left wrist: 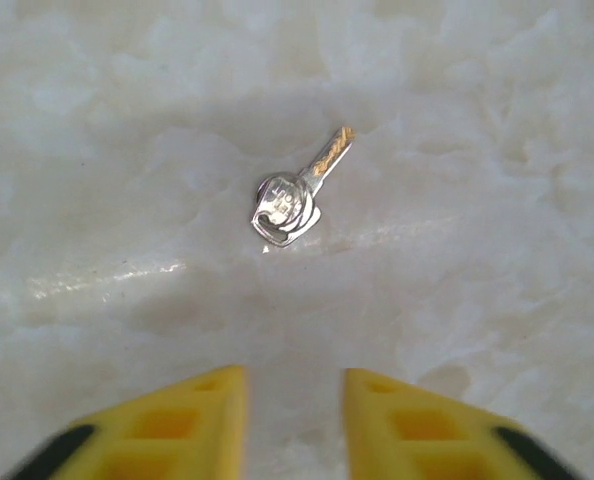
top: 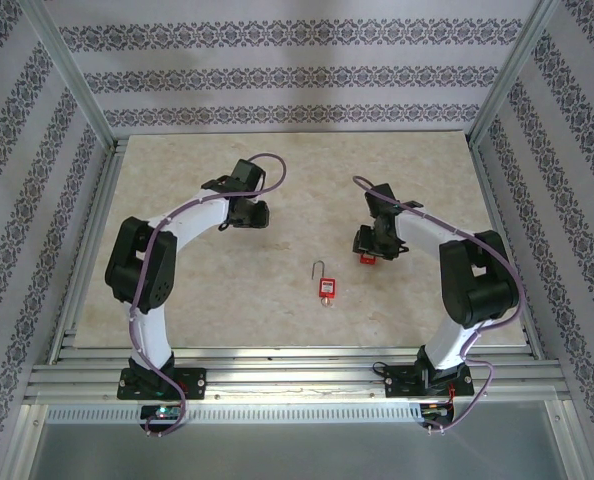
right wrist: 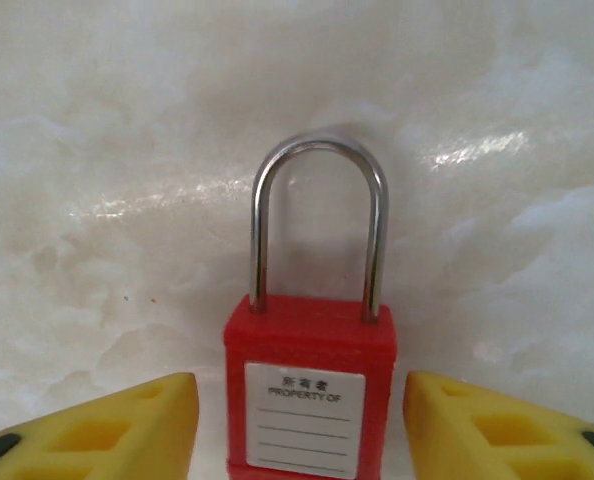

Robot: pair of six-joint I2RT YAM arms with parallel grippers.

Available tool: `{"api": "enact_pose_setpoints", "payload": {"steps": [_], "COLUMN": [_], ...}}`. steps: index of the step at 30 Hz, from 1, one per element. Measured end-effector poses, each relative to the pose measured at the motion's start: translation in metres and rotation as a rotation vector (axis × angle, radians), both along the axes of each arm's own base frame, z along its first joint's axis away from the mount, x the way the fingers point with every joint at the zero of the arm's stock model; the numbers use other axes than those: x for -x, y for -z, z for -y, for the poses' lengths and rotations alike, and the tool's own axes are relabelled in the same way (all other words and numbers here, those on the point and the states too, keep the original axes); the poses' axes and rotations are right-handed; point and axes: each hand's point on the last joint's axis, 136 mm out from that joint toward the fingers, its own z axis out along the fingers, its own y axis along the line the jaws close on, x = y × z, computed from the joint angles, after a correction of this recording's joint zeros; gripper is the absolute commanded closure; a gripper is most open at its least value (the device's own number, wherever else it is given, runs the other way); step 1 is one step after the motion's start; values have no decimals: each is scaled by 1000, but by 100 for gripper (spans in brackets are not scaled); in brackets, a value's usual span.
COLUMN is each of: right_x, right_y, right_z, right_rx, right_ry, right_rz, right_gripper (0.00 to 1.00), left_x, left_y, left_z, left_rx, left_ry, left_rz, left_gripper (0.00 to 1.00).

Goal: Unlock with the key

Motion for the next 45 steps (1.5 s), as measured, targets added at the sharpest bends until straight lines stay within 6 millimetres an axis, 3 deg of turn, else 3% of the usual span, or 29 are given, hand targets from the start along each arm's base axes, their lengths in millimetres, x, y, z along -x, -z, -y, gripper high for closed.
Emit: {"api": "enact_pose_setpoints", "payload": {"steps": [3,7,11,14,17,22,36,45], "right_x": [-3,-9,-9,-6,1,12,18,18], "right_y": [-15,-49,-86,-103,-104,-90,-86,-87], "right_z": [-5,-16,-30,-37,-41,-42,-53,-58], "right_rx": [-32,-70,-105,-124,-129,-122,-124,-126], "right_ry": [-20,-65,-114,-139,-155,-169,-216,-233], "right_rz": [42,153,271,322,331,297,299,310], "right_gripper": [30,27,27,27,26,26,26,26], "left_x": [-6,-20,-37,-42,-41,-42,-52,-53], "left_y": [-3,-5,0,13,28,44,56,56], "left_z": [3,9,14,14,9,7,8,7], "left_rx": [26,52,34,-8,-51,-105,-132,-139], "left_ry": [-36,-85,-124,-142,-157,-163,-169,-163], "left_rz": [-1,-9,-23,-48,-83,-120,-132,-129], "left_gripper": [46,46,53,56,57,58,63,86]}}
